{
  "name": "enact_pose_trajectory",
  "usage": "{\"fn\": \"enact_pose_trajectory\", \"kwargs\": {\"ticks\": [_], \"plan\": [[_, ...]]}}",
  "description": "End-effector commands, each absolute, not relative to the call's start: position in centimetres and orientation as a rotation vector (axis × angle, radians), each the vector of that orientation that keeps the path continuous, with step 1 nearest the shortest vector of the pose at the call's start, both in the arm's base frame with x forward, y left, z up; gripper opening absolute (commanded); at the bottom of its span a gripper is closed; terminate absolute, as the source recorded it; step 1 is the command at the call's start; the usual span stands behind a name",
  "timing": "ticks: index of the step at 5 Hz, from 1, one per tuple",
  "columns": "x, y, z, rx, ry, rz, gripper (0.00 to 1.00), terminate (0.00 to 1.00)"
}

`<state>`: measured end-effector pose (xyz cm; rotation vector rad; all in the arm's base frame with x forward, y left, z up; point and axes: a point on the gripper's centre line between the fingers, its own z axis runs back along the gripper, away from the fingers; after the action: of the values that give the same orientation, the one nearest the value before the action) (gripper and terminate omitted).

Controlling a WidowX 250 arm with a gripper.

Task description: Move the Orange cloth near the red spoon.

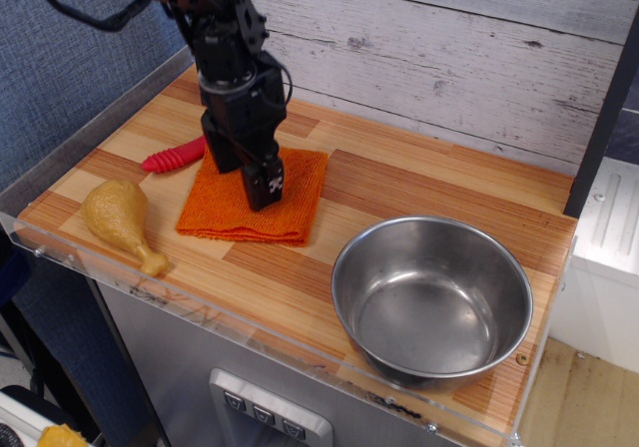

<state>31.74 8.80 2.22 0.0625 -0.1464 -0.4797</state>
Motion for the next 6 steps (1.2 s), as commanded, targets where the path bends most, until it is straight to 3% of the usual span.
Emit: {"fn": "enact_pose_trajectory", "kwargs": {"ticks": [1, 3, 4, 6], "plan": [[34.5, 7.0, 10.8, 0.098, -0.304, -0.558, 1.0, 0.0], [35.4, 5.3, 17.1, 0.095, -0.356, -0.577, 1.0, 0.0], [35.0, 5.0, 18.7, 0.09, -0.371, -0.563, 1.0, 0.0], [35.0, 5.0, 18.7, 0.09, -0.371, -0.563, 1.0, 0.0]]}}
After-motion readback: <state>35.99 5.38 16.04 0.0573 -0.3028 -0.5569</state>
